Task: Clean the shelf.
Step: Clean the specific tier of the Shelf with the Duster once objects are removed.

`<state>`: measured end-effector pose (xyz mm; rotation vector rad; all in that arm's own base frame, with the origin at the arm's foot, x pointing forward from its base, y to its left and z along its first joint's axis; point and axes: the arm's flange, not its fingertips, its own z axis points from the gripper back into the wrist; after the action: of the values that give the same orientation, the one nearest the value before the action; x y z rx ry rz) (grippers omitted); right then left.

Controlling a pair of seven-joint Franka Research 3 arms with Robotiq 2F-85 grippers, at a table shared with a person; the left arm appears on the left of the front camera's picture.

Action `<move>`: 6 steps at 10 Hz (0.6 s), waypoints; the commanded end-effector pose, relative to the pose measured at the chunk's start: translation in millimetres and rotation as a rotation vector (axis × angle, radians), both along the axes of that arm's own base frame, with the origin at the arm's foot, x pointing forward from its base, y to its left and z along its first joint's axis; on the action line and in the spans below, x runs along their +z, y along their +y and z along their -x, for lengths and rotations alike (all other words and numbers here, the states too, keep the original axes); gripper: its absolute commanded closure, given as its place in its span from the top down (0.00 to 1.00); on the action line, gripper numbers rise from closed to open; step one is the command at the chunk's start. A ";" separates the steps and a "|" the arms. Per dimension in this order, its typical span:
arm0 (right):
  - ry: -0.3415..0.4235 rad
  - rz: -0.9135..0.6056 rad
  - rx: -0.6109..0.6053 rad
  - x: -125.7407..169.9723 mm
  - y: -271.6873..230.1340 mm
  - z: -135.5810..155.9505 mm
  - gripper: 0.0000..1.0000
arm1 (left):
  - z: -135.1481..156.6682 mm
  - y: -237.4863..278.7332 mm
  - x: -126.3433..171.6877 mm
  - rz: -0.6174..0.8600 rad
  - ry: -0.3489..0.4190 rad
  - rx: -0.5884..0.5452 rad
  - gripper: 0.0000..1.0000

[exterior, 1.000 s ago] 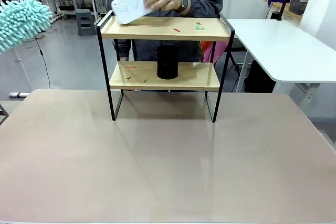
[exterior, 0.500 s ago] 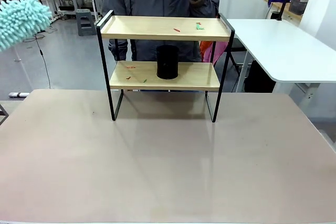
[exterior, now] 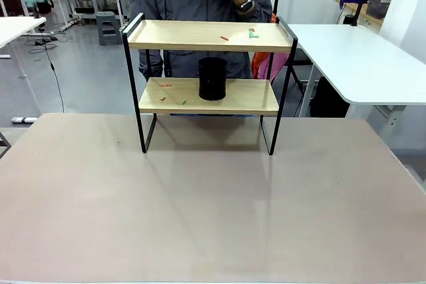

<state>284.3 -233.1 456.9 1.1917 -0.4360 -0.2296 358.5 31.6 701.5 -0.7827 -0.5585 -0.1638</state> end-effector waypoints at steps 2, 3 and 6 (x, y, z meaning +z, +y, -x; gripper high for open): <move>-0.032 -0.001 0.003 -0.3 0.4 -0.5 1.00 | 16.9 -96.5 -30.5 -0.089 0.057 -0.058 0.12; -0.032 -0.001 0.003 -0.3 0.4 -0.5 1.00 | 24.6 -107.9 -35.4 -0.051 0.148 -0.209 0.12; -0.032 -0.001 0.003 -0.3 0.4 -0.5 1.00 | 3.7 -81.3 -13.4 -0.059 0.051 -0.071 0.12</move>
<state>284.2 -233.2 457.0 1.1914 -0.4364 -0.2301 351.0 -56.1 679.6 -0.7543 -0.4487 -0.2371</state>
